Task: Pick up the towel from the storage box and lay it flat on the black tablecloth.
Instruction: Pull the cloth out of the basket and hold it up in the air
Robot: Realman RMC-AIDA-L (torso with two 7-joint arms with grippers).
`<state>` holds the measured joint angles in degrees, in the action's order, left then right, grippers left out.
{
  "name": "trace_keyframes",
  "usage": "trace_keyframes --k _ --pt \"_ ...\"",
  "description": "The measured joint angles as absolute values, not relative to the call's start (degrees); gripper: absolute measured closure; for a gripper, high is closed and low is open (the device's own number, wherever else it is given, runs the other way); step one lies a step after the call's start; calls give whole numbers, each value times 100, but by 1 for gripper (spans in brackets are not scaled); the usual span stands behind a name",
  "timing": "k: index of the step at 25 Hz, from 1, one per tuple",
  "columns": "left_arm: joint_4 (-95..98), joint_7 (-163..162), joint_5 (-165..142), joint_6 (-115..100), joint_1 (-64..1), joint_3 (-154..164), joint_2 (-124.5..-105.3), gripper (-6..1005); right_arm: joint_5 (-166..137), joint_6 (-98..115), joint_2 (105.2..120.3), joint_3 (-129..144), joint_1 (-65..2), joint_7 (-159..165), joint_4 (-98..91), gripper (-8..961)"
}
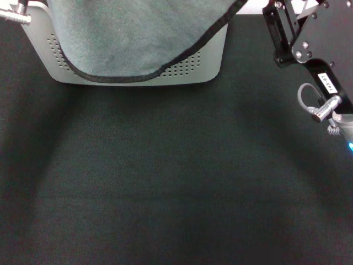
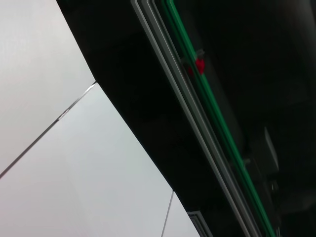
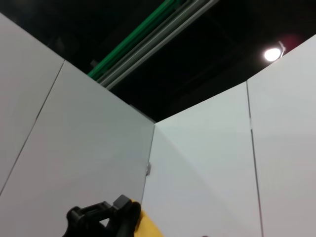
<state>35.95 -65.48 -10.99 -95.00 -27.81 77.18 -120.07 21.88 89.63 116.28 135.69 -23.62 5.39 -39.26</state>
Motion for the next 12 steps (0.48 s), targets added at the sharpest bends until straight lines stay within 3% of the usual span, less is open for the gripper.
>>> trace_keyframes --k 9,12 --pt "3587 -6548 -1102 -9484 -2777 7717 -12013 964 2158 8985 11628 13589 -2327 540 -3988 658" --pt "3551 -6532 -1099 -9478 -2777 7716 -12014 964 2156 8988 11628 13584 -2324 541 -3998 701"
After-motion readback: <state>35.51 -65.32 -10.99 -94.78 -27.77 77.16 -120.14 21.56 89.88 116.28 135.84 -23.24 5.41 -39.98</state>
